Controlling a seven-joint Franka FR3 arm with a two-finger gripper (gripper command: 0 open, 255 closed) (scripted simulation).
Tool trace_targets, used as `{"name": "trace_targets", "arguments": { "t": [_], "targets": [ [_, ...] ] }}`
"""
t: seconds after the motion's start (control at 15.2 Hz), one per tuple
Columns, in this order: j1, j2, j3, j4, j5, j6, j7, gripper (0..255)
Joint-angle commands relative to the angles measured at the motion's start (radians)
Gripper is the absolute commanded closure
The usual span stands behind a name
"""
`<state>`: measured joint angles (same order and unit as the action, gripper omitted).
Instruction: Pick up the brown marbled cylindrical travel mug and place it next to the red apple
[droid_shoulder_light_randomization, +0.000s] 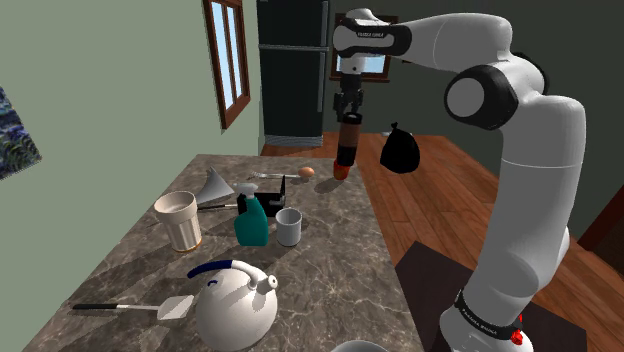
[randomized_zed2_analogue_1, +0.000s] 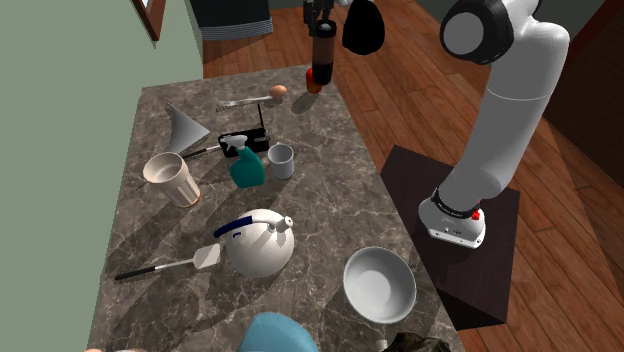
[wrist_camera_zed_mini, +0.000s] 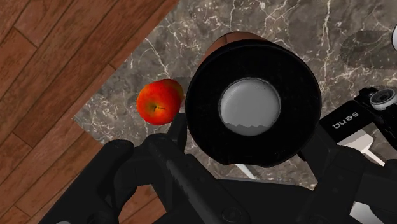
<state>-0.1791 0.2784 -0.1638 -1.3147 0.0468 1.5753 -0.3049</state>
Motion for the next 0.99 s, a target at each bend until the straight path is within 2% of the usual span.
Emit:
{"name": "trace_targets", "arguments": {
  "t": [0.0, 0.92],
  "targets": [
    [0.001, -0.009, 0.000, -0.041, -0.001, 0.034, -0.001, 255],
    [0.007, -0.026, 0.002, -0.254, -0.003, 0.230, -0.002, 255]
  ]
}}
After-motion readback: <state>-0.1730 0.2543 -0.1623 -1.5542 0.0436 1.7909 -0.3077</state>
